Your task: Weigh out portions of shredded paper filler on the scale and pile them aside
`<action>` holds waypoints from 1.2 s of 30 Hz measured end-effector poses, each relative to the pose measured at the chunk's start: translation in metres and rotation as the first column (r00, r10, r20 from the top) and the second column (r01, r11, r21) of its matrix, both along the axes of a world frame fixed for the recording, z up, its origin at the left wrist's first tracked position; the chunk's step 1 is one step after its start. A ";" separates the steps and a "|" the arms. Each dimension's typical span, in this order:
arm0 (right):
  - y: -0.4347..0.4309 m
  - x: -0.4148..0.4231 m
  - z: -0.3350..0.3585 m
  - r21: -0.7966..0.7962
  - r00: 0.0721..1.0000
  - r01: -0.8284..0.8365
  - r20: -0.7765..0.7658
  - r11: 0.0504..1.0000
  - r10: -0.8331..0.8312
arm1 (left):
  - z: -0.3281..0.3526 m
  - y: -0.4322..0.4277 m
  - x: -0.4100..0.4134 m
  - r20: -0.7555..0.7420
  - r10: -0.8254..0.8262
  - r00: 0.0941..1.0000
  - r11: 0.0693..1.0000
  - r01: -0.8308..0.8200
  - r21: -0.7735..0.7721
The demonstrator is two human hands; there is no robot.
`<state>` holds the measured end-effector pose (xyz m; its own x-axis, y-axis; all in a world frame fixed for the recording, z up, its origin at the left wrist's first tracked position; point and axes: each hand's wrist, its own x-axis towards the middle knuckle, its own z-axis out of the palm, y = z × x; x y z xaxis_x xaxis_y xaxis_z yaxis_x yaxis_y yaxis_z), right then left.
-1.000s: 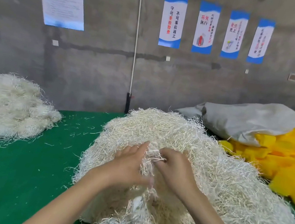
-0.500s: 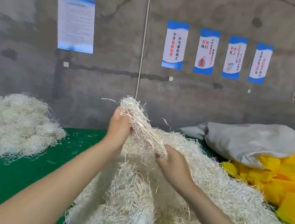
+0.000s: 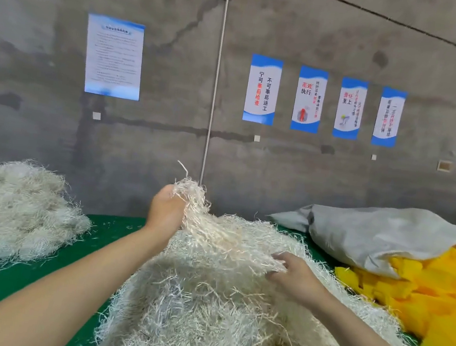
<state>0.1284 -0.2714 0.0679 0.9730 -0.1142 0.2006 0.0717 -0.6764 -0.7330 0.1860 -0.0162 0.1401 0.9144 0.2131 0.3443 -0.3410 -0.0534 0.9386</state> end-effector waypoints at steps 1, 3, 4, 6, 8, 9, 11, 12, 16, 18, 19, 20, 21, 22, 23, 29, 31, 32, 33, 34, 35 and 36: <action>0.000 -0.004 0.006 0.011 0.998 -0.062 -0.025 0.998 0.062 | 0.000 -0.001 -0.004 -0.027 -0.017 0.999 0.998 0.019 0.057; 0.006 -0.016 0.025 0.066 0.974 -0.212 -0.071 0.975 0.217 | -0.001 -0.003 -0.010 -0.103 -0.104 0.989 0.982 0.118 0.145; 0.010 -0.022 0.035 0.082 0.952 -0.290 -0.074 0.953 0.296 | 0.000 -0.005 -0.013 -0.115 -0.180 0.977 0.970 0.196 0.143; 0.023 -0.028 0.053 0.051 0.923 -0.381 -0.032 0.923 0.383 | 0.003 -0.013 -0.018 -0.112 -0.320 0.941 0.936 0.332 0.119; 0.040 -0.024 0.070 0.044 0.921 -0.389 0.028 0.920 0.388 | 0.009 -0.022 -0.022 -0.095 -0.398 0.912 0.906 0.408 0.118; 0.049 -0.020 0.076 0.050 0.924 -0.381 0.054 0.923 0.379 | 0.013 -0.026 -0.022 -0.076 -0.428 0.901 0.895 0.434 0.106; 0.062 -0.010 0.081 0.064 0.939 -0.327 0.137 0.943 0.316 | 0.021 -0.028 -0.020 -0.045 -0.467 0.883 0.878 0.469 0.096; 0.066 -0.005 0.083 0.086 0.942 -0.291 0.202 0.953 0.269 | 0.025 -0.026 -0.019 -0.038 -0.483 0.875 0.868 0.484 0.106; 0.057 0.010 0.080 0.180 0.933 -0.165 0.348 0.970 0.094 | 0.028 -0.009 -0.014 -0.135 -0.461 0.877 0.832 0.481 0.277; 0.049 0.013 0.077 0.211 0.947 -0.126 0.316 0.969 0.055 | 0.027 0.000 -0.015 -0.186 -0.401 0.897 0.808 0.442 0.389; 0.047 0.013 0.075 0.204 0.952 -0.116 0.301 0.972 0.051 | 0.025 0.004 -0.015 -0.203 -0.392 0.897 0.794 0.441 0.418; 0.045 0.013 0.072 0.188 0.957 -0.100 0.288 0.977 0.043 | 0.023 0.007 -0.015 -0.206 -0.378 0.903 0.777 0.430 0.459; 0.044 0.013 0.070 0.156 0.960 -0.076 0.279 0.985 0.030 | 0.020 0.009 -0.013 -0.185 -0.358 0.915 0.757 0.401 0.516; 0.043 0.014 0.068 0.115 0.959 -0.052 0.283 0.992 0.017 | 0.017 0.010 -0.012 -0.153 -0.336 0.929 0.738 0.361 0.570; 0.044 0.014 0.066 0.084 0.956 -0.032 0.293 0.996 0.006 | 0.014 0.010 -0.010 -0.119 -0.331 0.936 0.727 0.334 0.601; 0.043 0.012 0.065 0.017 0.957 0.043 0.288 0.999 -0.046 | 0.002 0.005 -0.005 -0.075 -0.342 0.937 0.665 0.297 0.685; 0.043 0.012 0.063 -0.040 0.960 0.083 0.273 0.996 -0.069 | -0.002 0.006 -0.002 -0.098 -0.357 0.929 0.647 0.321 0.692; 0.043 0.013 0.062 -0.121 0.954 0.135 0.284 0.984 -0.096 | -0.002 0.006 -0.003 -0.118 -0.354 0.928 0.644 0.334 0.688; 0.043 0.013 0.060 -0.217 0.943 0.199 0.306 0.956 -0.127 | -0.003 0.004 -0.001 -0.134 -0.353 0.926 0.630 0.341 0.697; 0.044 0.014 0.058 -0.289 0.931 0.253 0.333 0.923 -0.151 | -0.002 0.003 -0.002 -0.132 -0.354 0.926 0.619 0.338 0.709; 0.044 0.014 0.057 -0.324 0.923 0.282 0.350 0.903 -0.162 | -0.001 0.001 -0.003 -0.139 -0.353 0.925 0.600 0.338 0.725; 0.044 0.016 0.056 -0.343 0.921 0.295 0.349 0.892 -0.171 | 0.000 -0.001 -0.003 -0.137 -0.360 0.923 0.588 0.339 0.734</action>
